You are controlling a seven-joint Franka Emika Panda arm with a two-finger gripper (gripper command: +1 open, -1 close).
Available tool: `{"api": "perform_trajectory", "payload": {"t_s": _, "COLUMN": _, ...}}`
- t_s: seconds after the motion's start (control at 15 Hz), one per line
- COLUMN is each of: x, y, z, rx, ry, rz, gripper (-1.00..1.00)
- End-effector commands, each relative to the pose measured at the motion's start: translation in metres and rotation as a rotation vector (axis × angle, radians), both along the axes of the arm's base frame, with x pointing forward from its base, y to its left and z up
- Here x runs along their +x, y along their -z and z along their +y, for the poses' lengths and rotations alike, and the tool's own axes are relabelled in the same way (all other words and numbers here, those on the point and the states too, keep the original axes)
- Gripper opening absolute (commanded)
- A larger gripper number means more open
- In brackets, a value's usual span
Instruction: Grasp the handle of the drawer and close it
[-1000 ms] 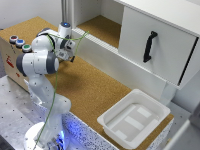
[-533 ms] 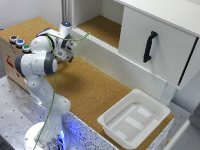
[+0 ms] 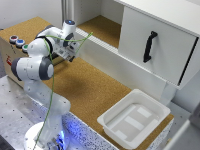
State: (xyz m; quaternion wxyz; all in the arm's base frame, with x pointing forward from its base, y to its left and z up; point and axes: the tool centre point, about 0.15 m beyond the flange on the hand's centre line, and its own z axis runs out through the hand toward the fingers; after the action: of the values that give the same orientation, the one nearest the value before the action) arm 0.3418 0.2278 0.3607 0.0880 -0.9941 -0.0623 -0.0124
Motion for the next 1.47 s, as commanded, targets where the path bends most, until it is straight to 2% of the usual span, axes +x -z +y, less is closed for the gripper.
{"api": "perform_trajectory", "payload": {"t_s": 0.0, "x": -0.012, "y": -0.025, "z": -0.056, "rx": -0.055, "ry": 0.095, "rz": 0.035, "gripper": 1.00}}
{"api": "perform_trajectory", "payload": {"t_s": 0.2, "x": -0.020, "y": -0.042, "z": -0.093, "rx": -0.082, "ry": 0.129, "rz": 0.038, "gripper": 1.00}}
{"api": "perform_trajectory", "payload": {"t_s": 0.53, "x": -0.021, "y": -0.058, "z": -0.161, "rx": -0.013, "ry": 0.102, "rz": 0.000, "gripper": 1.00}}
{"api": "perform_trajectory", "payload": {"t_s": 0.73, "x": -0.014, "y": -0.063, "z": -0.206, "rx": -0.019, "ry": 0.065, "rz": 0.010, "gripper": 1.00}}
{"api": "perform_trajectory", "payload": {"t_s": 0.93, "x": -0.003, "y": -0.072, "z": -0.266, "rx": -0.083, "ry": 0.035, "rz": 0.025, "gripper": 1.00}}
{"api": "perform_trajectory", "payload": {"t_s": 1.07, "x": -0.002, "y": -0.084, "z": -0.304, "rx": -0.133, "ry": 0.027, "rz": 0.002, "gripper": 1.00}}
{"api": "perform_trajectory", "payload": {"t_s": 1.4, "x": -0.005, "y": -0.104, "z": -0.398, "rx": -0.177, "ry": 0.004, "rz": -0.031, "gripper": 1.00}}
